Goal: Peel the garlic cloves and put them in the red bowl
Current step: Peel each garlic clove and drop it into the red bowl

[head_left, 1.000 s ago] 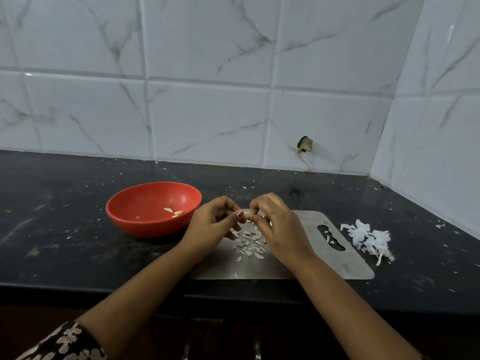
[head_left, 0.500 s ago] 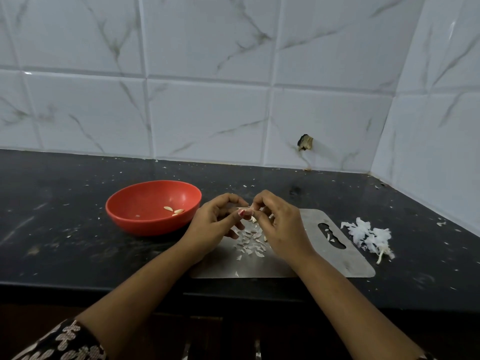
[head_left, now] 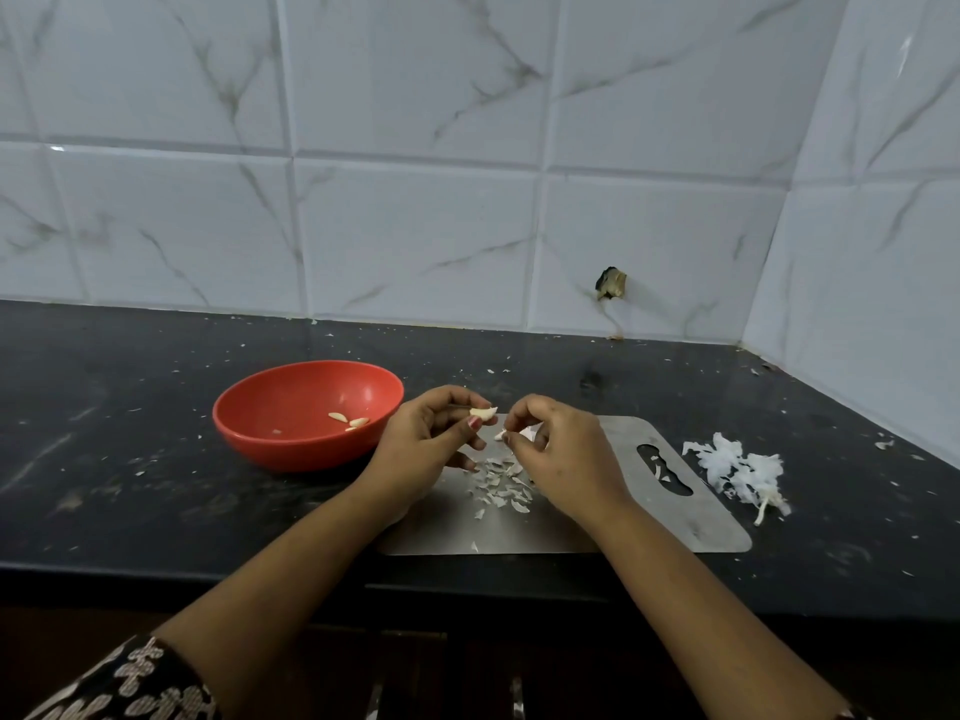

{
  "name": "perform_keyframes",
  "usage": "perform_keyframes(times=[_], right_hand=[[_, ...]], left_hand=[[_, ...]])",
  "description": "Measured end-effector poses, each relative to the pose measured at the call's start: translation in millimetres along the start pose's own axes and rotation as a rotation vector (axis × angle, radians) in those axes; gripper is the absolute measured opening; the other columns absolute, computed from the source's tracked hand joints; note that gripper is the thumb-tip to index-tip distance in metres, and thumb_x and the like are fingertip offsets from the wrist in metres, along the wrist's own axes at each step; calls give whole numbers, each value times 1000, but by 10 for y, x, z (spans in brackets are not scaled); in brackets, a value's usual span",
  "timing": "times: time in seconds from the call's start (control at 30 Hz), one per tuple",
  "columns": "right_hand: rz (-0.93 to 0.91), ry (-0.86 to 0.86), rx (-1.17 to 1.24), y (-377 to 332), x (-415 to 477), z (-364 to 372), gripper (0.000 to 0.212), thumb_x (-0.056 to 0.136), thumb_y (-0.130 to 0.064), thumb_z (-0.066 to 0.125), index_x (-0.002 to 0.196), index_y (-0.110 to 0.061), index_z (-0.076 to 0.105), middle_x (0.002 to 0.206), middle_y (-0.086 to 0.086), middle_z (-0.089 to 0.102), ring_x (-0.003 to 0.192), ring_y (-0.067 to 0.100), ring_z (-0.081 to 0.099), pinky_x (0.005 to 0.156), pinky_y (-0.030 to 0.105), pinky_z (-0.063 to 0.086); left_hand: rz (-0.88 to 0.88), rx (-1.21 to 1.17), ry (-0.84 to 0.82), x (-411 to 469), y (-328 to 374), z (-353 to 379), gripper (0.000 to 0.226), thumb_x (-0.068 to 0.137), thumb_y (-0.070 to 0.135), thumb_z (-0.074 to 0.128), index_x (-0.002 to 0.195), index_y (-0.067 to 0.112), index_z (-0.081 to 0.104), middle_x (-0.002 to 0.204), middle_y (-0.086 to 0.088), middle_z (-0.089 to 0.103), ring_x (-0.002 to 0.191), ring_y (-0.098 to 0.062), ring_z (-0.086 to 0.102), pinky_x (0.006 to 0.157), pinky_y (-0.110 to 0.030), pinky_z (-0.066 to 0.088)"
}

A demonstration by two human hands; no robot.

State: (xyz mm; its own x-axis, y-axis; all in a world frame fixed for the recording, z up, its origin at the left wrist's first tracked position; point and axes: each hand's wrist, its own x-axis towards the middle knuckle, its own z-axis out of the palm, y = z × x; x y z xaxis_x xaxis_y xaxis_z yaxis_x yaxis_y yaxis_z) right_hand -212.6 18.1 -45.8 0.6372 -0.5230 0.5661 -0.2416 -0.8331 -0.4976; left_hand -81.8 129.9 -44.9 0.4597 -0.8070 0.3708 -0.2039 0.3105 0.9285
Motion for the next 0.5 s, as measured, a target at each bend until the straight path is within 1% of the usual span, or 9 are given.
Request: perform_keyframes(times=[0.07,0.13,0.17,0.23,0.37,0.5], right_hand=[[-15,37,53,-14,-3,-8,10,87,-29,70,90,-30,61,84,-16,64,52,3,52,51,19,41],[-33,45,142,-35,0,-11,15,85,-28,72,97,-30,63,87,-17,66,56,8,56,57,27,52],[-46,39,176,-42,-2,-11,18,86,-27,72,102,-30,65,90,-16,68,58,10,56,60,29,54],[-74,40,186,-34,-5,-6,19,87,-26,71,105,-29,69,92,-15,69,62,7,55,63,28,53],[-93,76,162,-20,-5,-12,12,86,-25,71,98,-23,73,91,-12,69,63,4,52,61,22,46],[-89,67,170,-28,1,-15,6,83,-27,74,89,-27,71,83,-15,67,60,9,54,58,28,49]], left_hand=[[-4,0,1,0,0,1,13,92,2,56,102,8,63,96,-9,73,75,-16,66,59,-27,55],[-10,4,-4,1,-2,0,13,92,1,55,101,8,61,91,-8,73,74,-16,66,58,-27,55],[-9,12,-8,-1,-3,2,13,92,1,55,101,9,61,87,-6,73,74,-16,66,58,-26,54],[3,38,-12,-5,-7,9,13,93,1,55,100,9,61,81,-2,72,72,-15,66,57,-25,54],[25,108,-22,-16,-18,16,11,93,1,55,100,9,61,78,0,72,72,-16,65,57,-26,53],[41,157,-30,-14,-29,6,12,93,2,56,100,10,62,83,-5,72,73,-18,67,59,-27,53]])
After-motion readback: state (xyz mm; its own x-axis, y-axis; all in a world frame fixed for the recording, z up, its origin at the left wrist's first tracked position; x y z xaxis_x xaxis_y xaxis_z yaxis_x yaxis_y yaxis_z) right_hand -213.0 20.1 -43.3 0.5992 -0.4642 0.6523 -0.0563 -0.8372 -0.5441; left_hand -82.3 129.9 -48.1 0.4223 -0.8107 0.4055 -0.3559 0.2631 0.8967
